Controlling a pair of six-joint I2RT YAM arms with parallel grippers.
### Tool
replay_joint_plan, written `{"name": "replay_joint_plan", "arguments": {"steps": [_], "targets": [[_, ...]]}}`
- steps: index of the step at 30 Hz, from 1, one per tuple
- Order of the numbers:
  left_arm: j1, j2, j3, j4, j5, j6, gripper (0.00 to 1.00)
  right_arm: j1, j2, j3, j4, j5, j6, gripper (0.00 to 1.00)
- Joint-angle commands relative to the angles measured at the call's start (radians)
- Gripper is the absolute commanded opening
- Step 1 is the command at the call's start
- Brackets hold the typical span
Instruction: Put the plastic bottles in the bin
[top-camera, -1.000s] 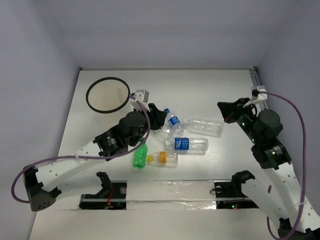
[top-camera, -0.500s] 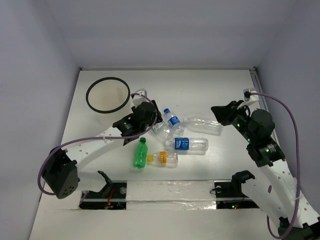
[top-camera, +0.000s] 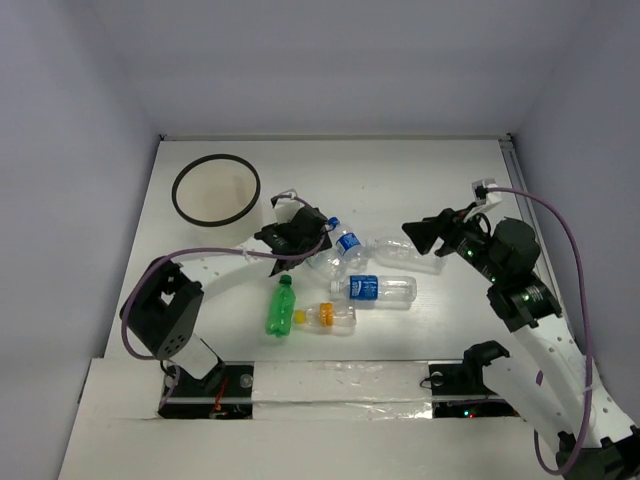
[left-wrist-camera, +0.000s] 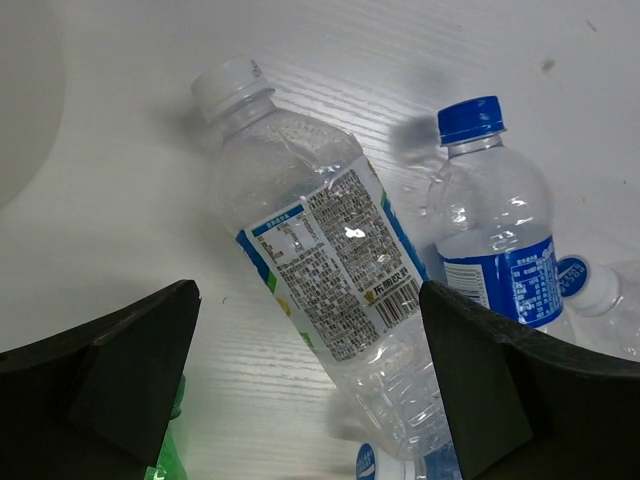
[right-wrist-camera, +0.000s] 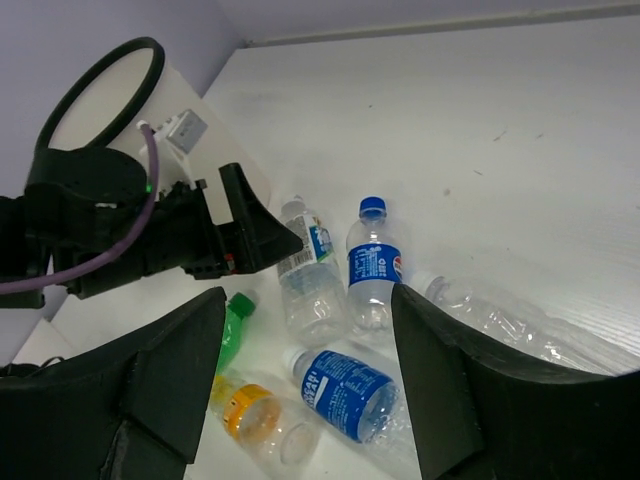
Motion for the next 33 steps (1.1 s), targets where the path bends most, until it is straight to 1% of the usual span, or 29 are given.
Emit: {"name": "replay_joint_plan", "arguments": {"steps": [1,7,10,14,20,24,28,29,30,32,33], "targets": [[0.001,0.004,0.048,-0.032,-0.044,-0.046,0.92,0.003,-0.010,-0.001,0.075,-0.055,0.001,0.74],[0.001,0.066,0.065,-0.026,-0.071,-0.066,0.93,0.003,-0.001,-0.007,0.092,-0.093,0.010,0.77],[0.001,0.083,0.075,-0.013,-0.082,-0.064,0.96,0.003,0.001,-0.018,0.101,-0.110,0.015,0.77],[0.001,0.136,0.127,-0.023,-0.078,-0.049,0.98,0.003,0.001,-0.037,0.120,-0.135,0.029,0.77],[0.010,0.181,0.152,-0.004,-0.093,-0.043,0.98,0.003,-0.007,-0.046,0.117,-0.149,0.030,0.77],[0.010,0.181,0.132,0.008,-0.099,-0.043,0.93,0.003,-0.005,-0.046,0.118,-0.150,0.032,0.76],[0.010,0.187,0.117,0.013,-0.118,-0.044,0.83,0.003,0.008,-0.049,0.123,-0.149,0.032,0.76],[0.010,0.190,0.114,0.016,-0.118,-0.044,0.81,0.003,0.011,-0.049,0.123,-0.149,0.033,0.76],[0.010,0.190,0.111,0.022,-0.116,-0.041,0.74,0.003,0.011,-0.050,0.124,-0.146,0.033,0.76],[0.010,0.190,0.108,0.036,-0.110,-0.032,0.71,0.003,0.019,-0.053,0.127,-0.146,0.035,0.76],[0.010,0.189,0.108,0.037,-0.110,-0.030,0.67,0.003,0.019,-0.055,0.129,-0.147,0.037,0.76]]}}
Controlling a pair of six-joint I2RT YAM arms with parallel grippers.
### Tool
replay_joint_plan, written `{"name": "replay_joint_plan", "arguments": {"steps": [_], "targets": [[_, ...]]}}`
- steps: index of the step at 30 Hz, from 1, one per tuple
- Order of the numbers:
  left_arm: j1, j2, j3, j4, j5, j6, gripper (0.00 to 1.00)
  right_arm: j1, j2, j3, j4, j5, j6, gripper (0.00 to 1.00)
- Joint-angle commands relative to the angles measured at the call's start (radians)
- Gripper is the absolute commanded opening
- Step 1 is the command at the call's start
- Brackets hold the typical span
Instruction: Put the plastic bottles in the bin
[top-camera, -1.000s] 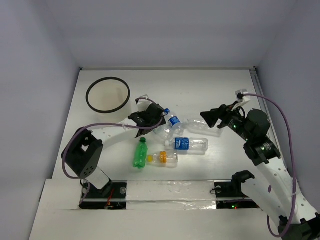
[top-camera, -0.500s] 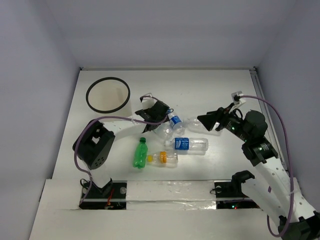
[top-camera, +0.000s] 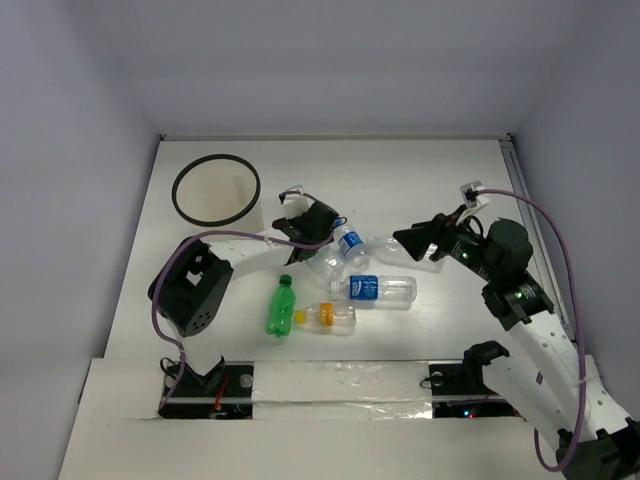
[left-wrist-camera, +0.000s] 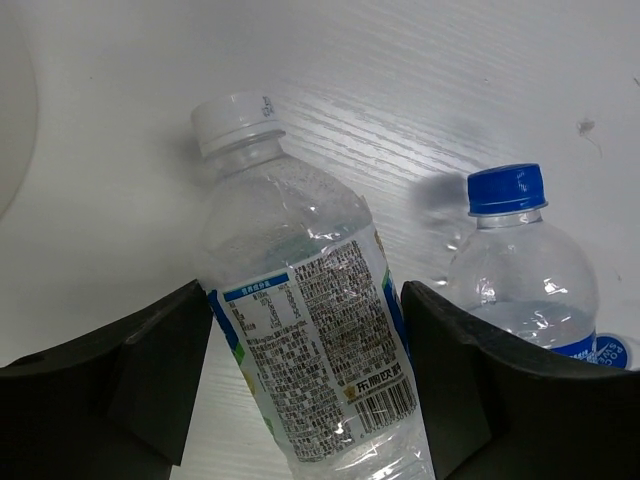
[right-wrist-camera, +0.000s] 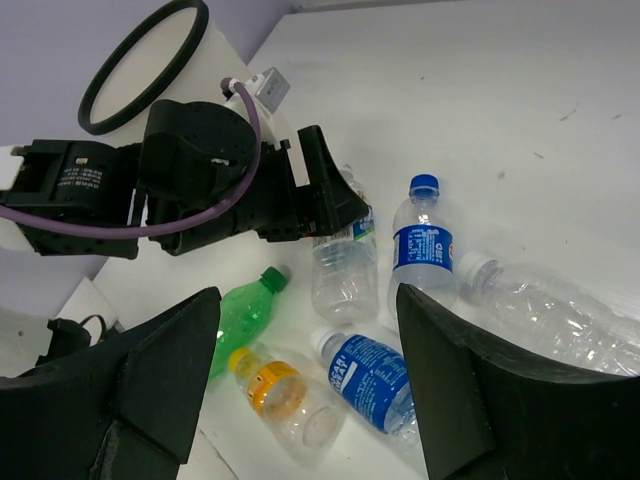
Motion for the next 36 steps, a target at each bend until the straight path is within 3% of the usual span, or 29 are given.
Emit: {"name": "replay_joint_plan", "arguments": {"steps": [1,2,5,8,11,15,18,26,36], "targets": [[0.004,-0.007,-0.005,0.020,-0.037,0.007,0.67,0.003,0.005,-0.007,0.059,-0.017,0.009,0.76],[0.004,-0.007,-0.005,0.022,-0.040,0.010,0.67,0.003,0.008,-0.010,0.062,-0.019,0.012,0.76],[0.013,-0.001,-0.005,0.022,-0.045,0.014,0.79,0.003,0.025,-0.016,0.067,-0.030,0.021,0.76],[0.024,0.009,-0.014,0.039,-0.042,0.018,0.80,0.003,0.042,-0.016,0.096,-0.033,0.023,0.76],[0.024,0.013,-0.023,0.062,-0.042,0.024,0.70,0.003,0.065,-0.016,0.107,-0.031,0.023,0.76],[0.024,-0.011,-0.024,0.077,-0.040,0.030,0.51,0.012,0.105,-0.012,0.116,-0.030,0.023,0.64],[0.024,-0.046,-0.020,0.073,-0.046,0.047,0.46,0.012,0.134,-0.004,0.125,-0.022,0.020,0.61],[0.024,-0.160,0.000,0.031,-0.049,0.073,0.43,0.012,0.232,0.033,0.134,0.019,-0.008,0.64],[0.024,-0.436,0.095,-0.002,-0.039,0.228,0.40,0.012,0.369,0.083,0.168,0.064,-0.023,0.64]]}}
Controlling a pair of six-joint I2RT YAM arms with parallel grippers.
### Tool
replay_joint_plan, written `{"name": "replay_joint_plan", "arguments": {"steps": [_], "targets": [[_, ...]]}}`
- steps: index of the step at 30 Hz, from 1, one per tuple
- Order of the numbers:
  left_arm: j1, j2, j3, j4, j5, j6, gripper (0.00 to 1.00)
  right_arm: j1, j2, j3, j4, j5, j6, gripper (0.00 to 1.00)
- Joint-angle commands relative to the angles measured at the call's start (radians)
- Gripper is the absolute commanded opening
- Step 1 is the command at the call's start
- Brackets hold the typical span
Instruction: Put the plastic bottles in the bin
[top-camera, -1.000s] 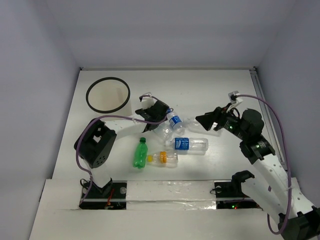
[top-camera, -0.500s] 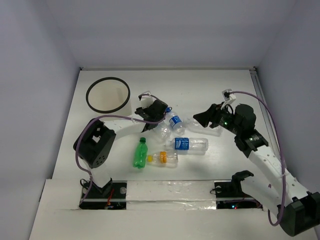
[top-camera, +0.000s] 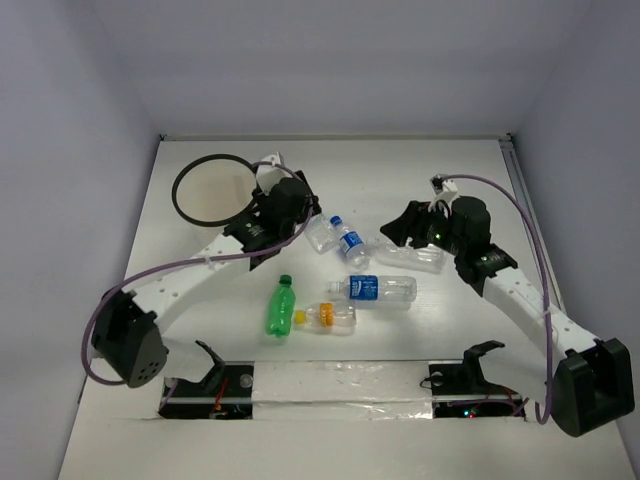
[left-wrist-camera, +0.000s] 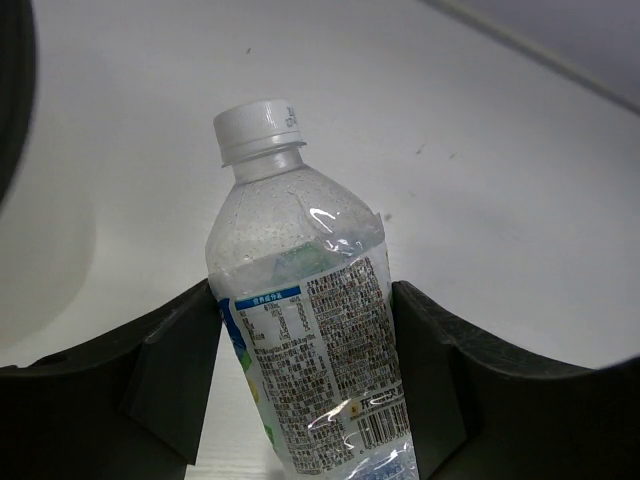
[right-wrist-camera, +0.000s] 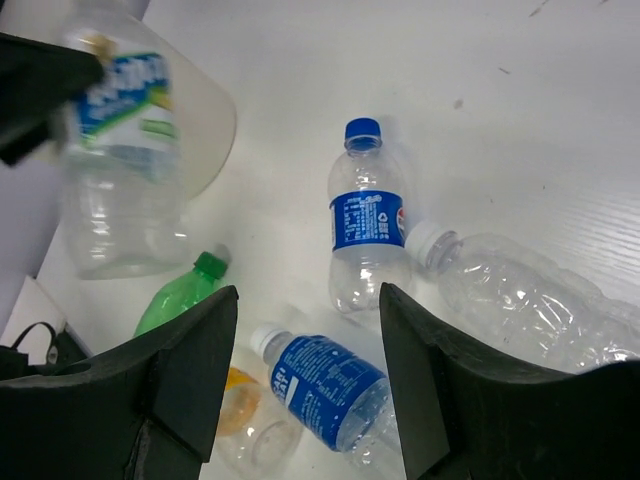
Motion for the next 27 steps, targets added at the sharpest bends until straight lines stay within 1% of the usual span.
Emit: {"name": "replay_joint_plan", "arguments": {"steps": [1,3,5,6,7,8,9,10,11,12,13,15,16,18,19,20,22,23,27], "targets": [[0.004,-0.104,0.092,-0.011,-0.034,0.093,0.40,0.008,0.040,0.082,0.060,0.039,-0.029,0.64],[0.004,-0.147,0.163,-0.045,-0.060,0.147,0.40,0.017,0.069,0.116,0.053,0.056,-0.037,0.64],[0.004,-0.163,0.221,-0.095,-0.140,0.219,0.41,0.017,0.120,0.136,0.053,0.066,-0.046,0.64],[0.004,-0.167,0.287,-0.114,-0.180,0.248,0.41,0.017,0.135,0.146,0.051,0.069,-0.050,0.64],[0.004,-0.163,0.319,-0.134,-0.271,0.279,0.41,0.017,0.149,0.159,0.049,0.069,-0.052,0.64],[0.004,-0.160,0.350,-0.163,-0.318,0.314,0.41,0.017,0.166,0.162,0.054,0.070,-0.052,0.64],[0.004,-0.152,0.399,-0.169,-0.371,0.383,0.42,0.017,0.171,0.165,0.054,0.075,-0.053,0.64],[0.004,-0.147,0.418,-0.177,-0.462,0.418,0.42,0.017,0.177,0.168,0.048,0.084,-0.058,0.64],[0.013,-0.147,0.431,-0.171,-0.503,0.453,0.42,0.026,0.175,0.168,0.046,0.087,-0.064,0.64],[0.027,-0.147,0.442,-0.159,-0.542,0.522,0.42,0.027,0.171,0.166,0.046,0.089,-0.066,0.64],[0.038,-0.150,0.441,-0.142,-0.592,0.556,0.42,0.027,0.168,0.162,0.048,0.090,-0.070,0.64],[0.077,-0.164,0.415,-0.074,-0.642,0.627,0.43,0.027,0.151,0.147,0.049,0.087,-0.072,0.64],[0.097,-0.169,0.401,-0.045,-0.657,0.694,0.43,0.027,0.143,0.140,0.049,0.089,-0.073,0.64],[0.155,-0.192,0.335,0.060,-0.688,0.769,0.43,0.027,0.129,0.127,0.052,0.086,-0.075,0.64],[0.177,-0.199,0.308,0.109,-0.703,0.853,0.43,0.027,0.116,0.122,0.060,0.086,-0.075,0.65],[0.196,-0.204,0.277,0.193,-0.705,0.885,0.43,0.036,0.111,0.117,0.062,0.083,-0.075,0.65],[0.238,-0.204,0.222,0.235,-0.705,0.918,0.43,0.036,0.106,0.113,0.065,0.081,-0.076,0.65],[0.239,-0.201,0.205,0.280,-0.705,0.952,0.43,0.036,0.111,0.113,0.066,0.081,-0.078,0.65],[0.248,-0.169,0.140,0.343,-0.709,0.981,0.45,0.054,0.138,0.117,0.063,0.083,-0.084,0.65]]}}
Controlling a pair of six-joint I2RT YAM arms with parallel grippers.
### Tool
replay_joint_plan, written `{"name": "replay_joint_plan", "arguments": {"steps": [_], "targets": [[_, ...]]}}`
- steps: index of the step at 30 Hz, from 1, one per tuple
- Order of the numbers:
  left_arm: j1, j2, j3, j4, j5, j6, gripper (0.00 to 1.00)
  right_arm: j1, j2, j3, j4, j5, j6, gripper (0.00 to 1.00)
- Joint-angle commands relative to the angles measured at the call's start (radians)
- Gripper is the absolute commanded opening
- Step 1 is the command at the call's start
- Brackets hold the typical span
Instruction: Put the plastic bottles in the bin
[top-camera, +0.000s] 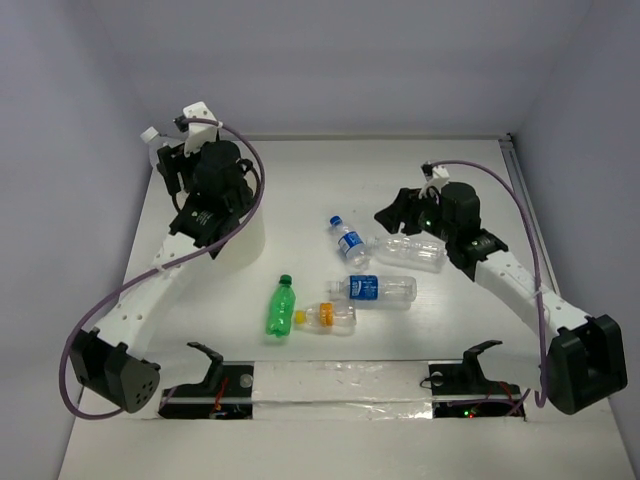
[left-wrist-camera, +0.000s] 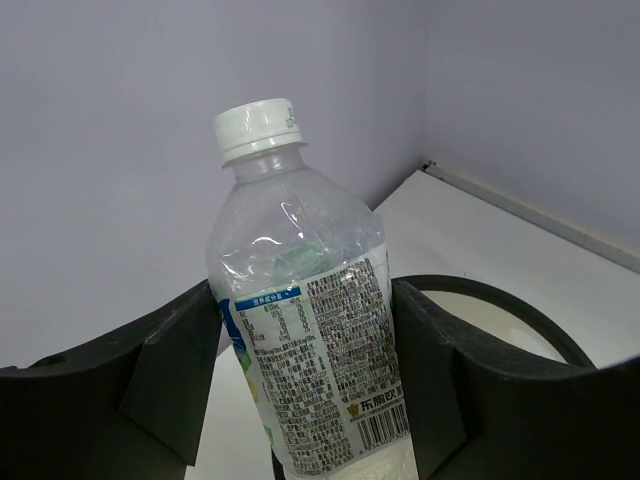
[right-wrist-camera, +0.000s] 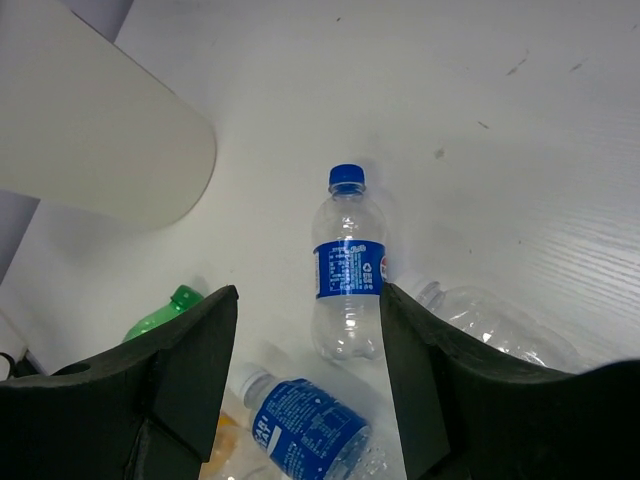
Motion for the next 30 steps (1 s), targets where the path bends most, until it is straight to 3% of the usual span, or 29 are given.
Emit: {"name": "replay_joint_plan", "arguments": {"steps": [1,6,8,9,16,21,26,30], "targets": [[0.001,0.015,-0.035,0.169,-0.040,0.108,0.45,0.023,0.016,0.000,0.053,0.009,-0.027,0.65],[0.001,0.069,-0.073,0.235,-0.032,0.107,0.51,0.073,0.063,0.023,0.037,0.051,-0.046,0.65],[0.001,0.075,-0.076,0.229,-0.029,0.090,0.59,0.083,0.083,0.037,0.025,0.064,-0.055,0.68],[0.001,0.075,-0.086,0.231,-0.029,0.087,0.70,0.083,0.107,0.053,0.020,0.072,-0.058,0.71],[0.001,0.045,-0.113,0.229,-0.001,0.045,0.82,0.103,0.220,0.147,-0.023,0.104,-0.089,0.84],[0.001,0.011,-0.087,0.122,0.043,-0.076,0.83,0.122,0.322,0.202,-0.035,0.115,-0.109,0.85],[-0.008,-0.050,-0.044,-0.089,0.198,-0.280,0.81,0.172,0.414,0.309,-0.141,0.179,-0.150,0.85],[-0.073,-0.144,-0.038,-0.176,0.371,-0.384,0.68,0.191,0.505,0.383,-0.202,0.229,-0.162,0.84]]}}
